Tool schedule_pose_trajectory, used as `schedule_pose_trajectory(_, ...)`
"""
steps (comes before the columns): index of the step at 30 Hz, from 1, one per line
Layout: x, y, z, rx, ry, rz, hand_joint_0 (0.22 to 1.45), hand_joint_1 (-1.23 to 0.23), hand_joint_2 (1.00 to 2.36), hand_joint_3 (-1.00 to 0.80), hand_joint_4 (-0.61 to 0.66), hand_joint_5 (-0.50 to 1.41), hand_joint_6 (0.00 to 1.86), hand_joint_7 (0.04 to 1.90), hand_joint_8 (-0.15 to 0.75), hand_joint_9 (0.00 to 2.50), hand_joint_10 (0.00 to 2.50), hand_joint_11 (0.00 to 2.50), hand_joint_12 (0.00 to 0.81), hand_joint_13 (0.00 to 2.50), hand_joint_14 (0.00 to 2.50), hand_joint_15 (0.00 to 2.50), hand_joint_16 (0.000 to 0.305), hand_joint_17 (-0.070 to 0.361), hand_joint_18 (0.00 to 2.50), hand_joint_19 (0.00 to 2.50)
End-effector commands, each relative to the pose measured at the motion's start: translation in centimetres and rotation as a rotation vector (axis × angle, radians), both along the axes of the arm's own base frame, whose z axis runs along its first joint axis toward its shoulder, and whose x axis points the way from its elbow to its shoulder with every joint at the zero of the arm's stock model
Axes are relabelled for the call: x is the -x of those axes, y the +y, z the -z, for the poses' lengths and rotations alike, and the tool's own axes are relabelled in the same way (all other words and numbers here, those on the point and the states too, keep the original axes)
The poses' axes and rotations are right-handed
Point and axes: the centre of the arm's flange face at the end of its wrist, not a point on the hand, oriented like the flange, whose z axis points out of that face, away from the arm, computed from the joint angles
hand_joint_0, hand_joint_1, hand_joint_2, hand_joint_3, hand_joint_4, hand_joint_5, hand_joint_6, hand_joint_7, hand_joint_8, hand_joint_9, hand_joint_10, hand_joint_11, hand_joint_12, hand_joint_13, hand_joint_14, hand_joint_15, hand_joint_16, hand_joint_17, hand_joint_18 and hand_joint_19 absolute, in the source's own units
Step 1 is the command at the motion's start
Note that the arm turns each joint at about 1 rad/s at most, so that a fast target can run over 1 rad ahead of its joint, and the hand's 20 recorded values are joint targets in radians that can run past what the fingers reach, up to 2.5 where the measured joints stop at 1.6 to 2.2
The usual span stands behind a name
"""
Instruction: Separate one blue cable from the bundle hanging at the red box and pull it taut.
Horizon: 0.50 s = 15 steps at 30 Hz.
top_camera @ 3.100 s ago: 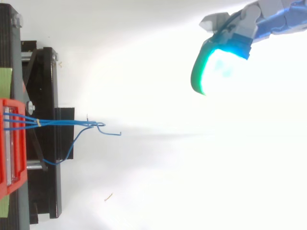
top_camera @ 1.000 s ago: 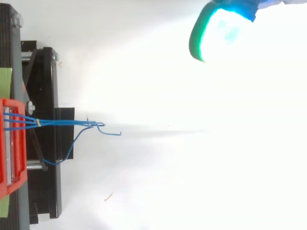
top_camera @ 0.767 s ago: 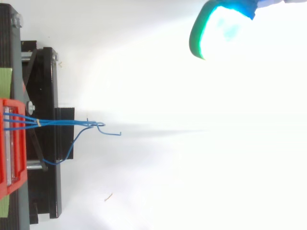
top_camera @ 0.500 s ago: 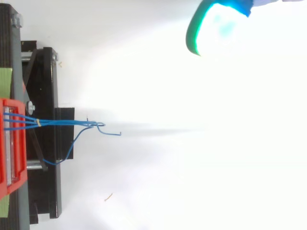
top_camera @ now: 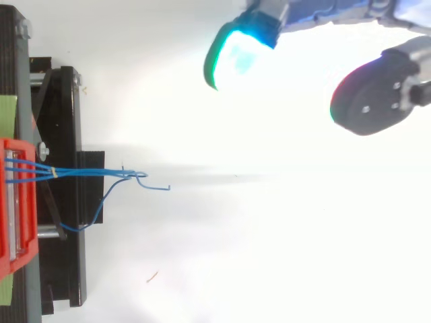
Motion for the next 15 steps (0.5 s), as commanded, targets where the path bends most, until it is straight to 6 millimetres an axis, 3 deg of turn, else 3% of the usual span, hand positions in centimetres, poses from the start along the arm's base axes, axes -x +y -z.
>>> schedule_pose_trajectory(1,-0.7,0.3,1.0,-0.002,0.000,-0.004,0.55,-0.62,1.00,-0.50,0.22,-0.23,0.50,0.78,0.289,0.29,0.00,0.09,0.329,0.05,0.00,0.00,0.044,0.098,0.16,0.19)
schedule_pose_trajectory(12,-4.0,0.7,5.2,-0.008,0.005,0.001,0.55,-0.63,1.00,-0.50,0.22,-0.23,0.50,0.78,0.288,0.29,0.00,0.09,0.327,0.06,0.00,0.00,0.043,0.097,0.17,0.18)
schedule_pose_trajectory(15,-4.6,0.9,4.9,-0.015,-0.011,-0.002,0.55,-0.63,1.00,-0.50,0.22,-0.23,0.50,0.78,0.288,0.29,0.00,0.09,0.327,0.06,0.00,0.00,0.043,0.097,0.17,0.19)
